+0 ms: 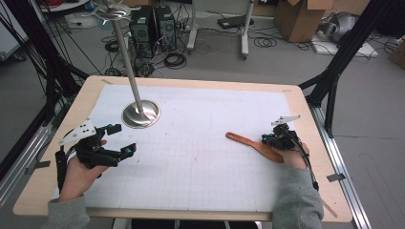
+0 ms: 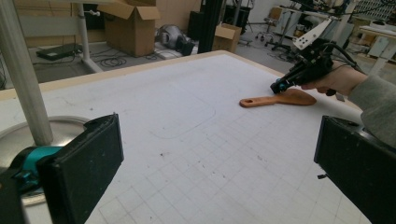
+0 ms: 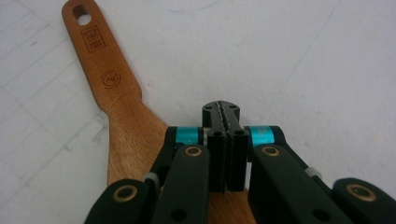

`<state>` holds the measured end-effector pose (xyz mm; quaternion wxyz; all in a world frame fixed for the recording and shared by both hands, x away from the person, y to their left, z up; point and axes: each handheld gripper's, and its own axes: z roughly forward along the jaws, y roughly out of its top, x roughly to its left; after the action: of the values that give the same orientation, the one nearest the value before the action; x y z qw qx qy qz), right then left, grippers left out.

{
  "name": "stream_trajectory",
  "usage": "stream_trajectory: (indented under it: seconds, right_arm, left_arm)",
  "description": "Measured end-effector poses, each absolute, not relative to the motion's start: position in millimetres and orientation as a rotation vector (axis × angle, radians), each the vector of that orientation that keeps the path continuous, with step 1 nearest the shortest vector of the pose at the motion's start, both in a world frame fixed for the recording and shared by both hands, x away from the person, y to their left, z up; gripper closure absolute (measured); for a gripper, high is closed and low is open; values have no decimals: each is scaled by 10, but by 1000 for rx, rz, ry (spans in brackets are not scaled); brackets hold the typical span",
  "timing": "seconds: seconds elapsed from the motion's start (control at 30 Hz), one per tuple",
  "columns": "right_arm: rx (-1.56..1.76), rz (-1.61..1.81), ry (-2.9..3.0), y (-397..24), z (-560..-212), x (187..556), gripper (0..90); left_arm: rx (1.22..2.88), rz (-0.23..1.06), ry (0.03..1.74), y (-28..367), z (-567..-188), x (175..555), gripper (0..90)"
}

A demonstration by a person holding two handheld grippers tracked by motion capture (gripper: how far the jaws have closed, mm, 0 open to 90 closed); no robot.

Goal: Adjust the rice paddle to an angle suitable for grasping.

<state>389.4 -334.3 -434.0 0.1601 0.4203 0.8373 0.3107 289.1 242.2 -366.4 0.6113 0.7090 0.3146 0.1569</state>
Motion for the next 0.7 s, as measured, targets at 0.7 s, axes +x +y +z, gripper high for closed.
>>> stream_trajectory:
  seconds: [0.7]
  right_arm:
    - [1151,896,2553,-3358,-4286,3572,897]
  left_arm:
    - [1652,323,676,2203,-3633,3071,18]
